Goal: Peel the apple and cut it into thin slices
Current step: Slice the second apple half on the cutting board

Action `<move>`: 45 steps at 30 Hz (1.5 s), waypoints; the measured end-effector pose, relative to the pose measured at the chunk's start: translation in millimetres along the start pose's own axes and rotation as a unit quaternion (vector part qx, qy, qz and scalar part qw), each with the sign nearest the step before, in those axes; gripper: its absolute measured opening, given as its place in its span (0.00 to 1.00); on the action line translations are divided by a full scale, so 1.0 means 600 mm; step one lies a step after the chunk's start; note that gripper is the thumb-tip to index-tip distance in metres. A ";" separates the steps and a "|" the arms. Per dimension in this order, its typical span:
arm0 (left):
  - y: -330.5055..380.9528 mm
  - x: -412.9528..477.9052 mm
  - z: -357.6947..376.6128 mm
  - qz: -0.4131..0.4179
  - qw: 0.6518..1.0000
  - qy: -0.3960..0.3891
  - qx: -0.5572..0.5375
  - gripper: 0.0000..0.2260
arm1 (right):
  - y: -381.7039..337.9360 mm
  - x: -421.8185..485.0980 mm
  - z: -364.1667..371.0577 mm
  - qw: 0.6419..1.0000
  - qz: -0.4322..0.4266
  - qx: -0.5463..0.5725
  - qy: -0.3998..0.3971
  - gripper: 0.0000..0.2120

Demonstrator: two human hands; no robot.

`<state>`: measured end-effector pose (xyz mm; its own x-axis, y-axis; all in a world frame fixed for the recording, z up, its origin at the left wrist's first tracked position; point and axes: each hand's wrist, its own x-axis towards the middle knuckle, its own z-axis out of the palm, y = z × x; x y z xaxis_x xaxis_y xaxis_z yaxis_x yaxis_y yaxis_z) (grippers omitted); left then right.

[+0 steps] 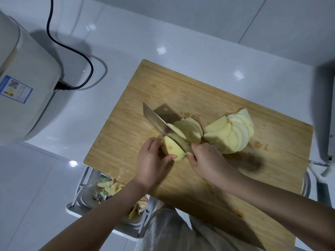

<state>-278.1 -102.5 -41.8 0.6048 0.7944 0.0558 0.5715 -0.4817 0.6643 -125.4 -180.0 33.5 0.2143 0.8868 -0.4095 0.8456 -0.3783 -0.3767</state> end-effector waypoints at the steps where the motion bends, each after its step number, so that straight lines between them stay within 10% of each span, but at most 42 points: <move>1: 0.000 -0.002 0.001 -0.008 1.000 0.005 -0.003 0.26 | 0.002 0.001 0.001 1.000 0.002 0.004 0.002 0.08; 45: 0.003 -0.006 0.003 0.004 1.000 0.017 0.010 0.23 | 0.001 -0.007 0.002 0.999 -0.002 0.044 0.019 0.07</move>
<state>-278.3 -106.7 -42.4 0.5897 0.8030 0.0864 0.5786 -0.4947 0.6485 -126.5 -184.0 33.8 0.2319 0.8971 -0.3761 0.8000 -0.3958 -0.4510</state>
